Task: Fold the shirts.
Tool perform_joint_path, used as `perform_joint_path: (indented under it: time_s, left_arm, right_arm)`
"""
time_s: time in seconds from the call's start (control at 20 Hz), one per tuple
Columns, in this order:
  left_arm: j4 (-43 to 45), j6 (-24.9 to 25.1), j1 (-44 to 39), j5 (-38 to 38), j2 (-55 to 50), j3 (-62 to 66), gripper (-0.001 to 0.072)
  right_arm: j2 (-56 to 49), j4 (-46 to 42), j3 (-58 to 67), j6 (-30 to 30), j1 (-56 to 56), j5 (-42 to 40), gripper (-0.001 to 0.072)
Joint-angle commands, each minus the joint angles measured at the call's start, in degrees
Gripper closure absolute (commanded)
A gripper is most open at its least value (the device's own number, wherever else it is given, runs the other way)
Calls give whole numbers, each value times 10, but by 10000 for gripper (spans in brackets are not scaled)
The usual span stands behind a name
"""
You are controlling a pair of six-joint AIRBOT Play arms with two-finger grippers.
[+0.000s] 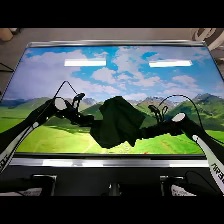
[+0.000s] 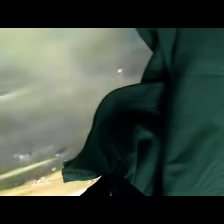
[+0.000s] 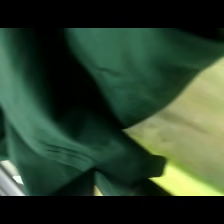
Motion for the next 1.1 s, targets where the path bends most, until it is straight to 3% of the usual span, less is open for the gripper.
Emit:
perform_joint_path:
  time_s: [0.0,0.2,0.35,0.45,0.55,0.7,0.9,1.05]
  left_arm:
    - [0,3,-11,9,5,2,679]
    - [12,28,2,11,59,12,680]
    - [93,28,33,11,157,88,680]
    - [146,5,69,12,230,182,681]
    - [201,-44,117,31,297,289,680]
    - [242,-104,185,103,384,385,680]
    - [237,-159,215,153,453,390,680]
    - [225,-140,215,147,465,390,680]
  right_arm:
    - [-5,27,3,-2,0,3,686]
    - [52,-15,60,-27,0,51,688]
    - [163,-113,191,-21,0,63,688]
    - [248,-211,320,24,0,46,687]
    - [330,-354,444,106,0,-3,687]
    - [431,-521,539,223,0,-69,687]
    - [495,-536,541,248,0,-56,687]
    - [488,-537,541,249,0,-52,687]
